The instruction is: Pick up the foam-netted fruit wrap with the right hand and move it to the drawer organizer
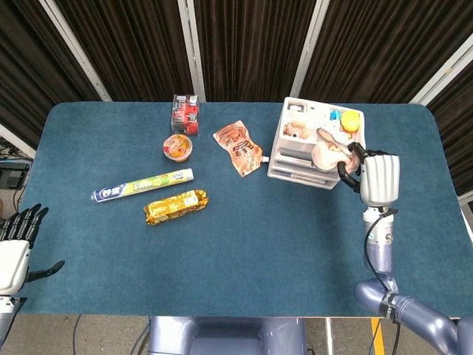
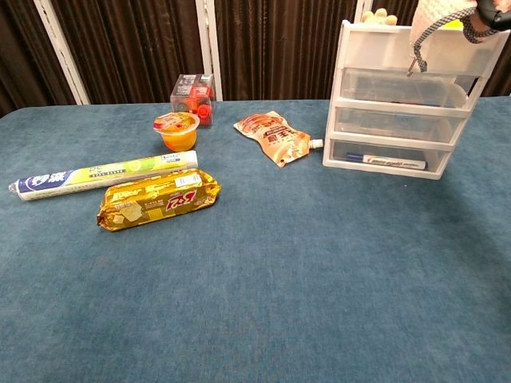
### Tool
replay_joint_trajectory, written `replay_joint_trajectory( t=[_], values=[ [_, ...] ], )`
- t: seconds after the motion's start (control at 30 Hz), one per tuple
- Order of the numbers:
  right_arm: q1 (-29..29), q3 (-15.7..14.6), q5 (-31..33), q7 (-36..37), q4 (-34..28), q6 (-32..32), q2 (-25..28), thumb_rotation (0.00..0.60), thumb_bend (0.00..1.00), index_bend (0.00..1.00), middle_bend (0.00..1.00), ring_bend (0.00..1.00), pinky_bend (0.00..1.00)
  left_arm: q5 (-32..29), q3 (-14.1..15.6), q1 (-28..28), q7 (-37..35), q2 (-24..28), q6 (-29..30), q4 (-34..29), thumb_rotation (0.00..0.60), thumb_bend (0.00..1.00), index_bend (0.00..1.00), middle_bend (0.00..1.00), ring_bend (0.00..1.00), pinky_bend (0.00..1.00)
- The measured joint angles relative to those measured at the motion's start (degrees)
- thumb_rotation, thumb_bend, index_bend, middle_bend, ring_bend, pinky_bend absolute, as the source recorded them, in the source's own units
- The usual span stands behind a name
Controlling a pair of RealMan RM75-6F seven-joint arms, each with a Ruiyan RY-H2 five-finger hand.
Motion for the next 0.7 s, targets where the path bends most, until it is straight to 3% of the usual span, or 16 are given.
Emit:
replay_joint_trajectory(
  t=[0.7],
  values=[
    [1.1, -0.6, 0.8, 1.0, 2.2, -0.4, -1.4, 0.6, 0.53, 0.7, 0.89, 0.87, 0.91, -0.3, -0.1, -0.1, 0.0, 0.1, -0.2, -0.1, 0.6, 0.0, 0.0, 0.0, 0.0, 0.0]
  ],
)
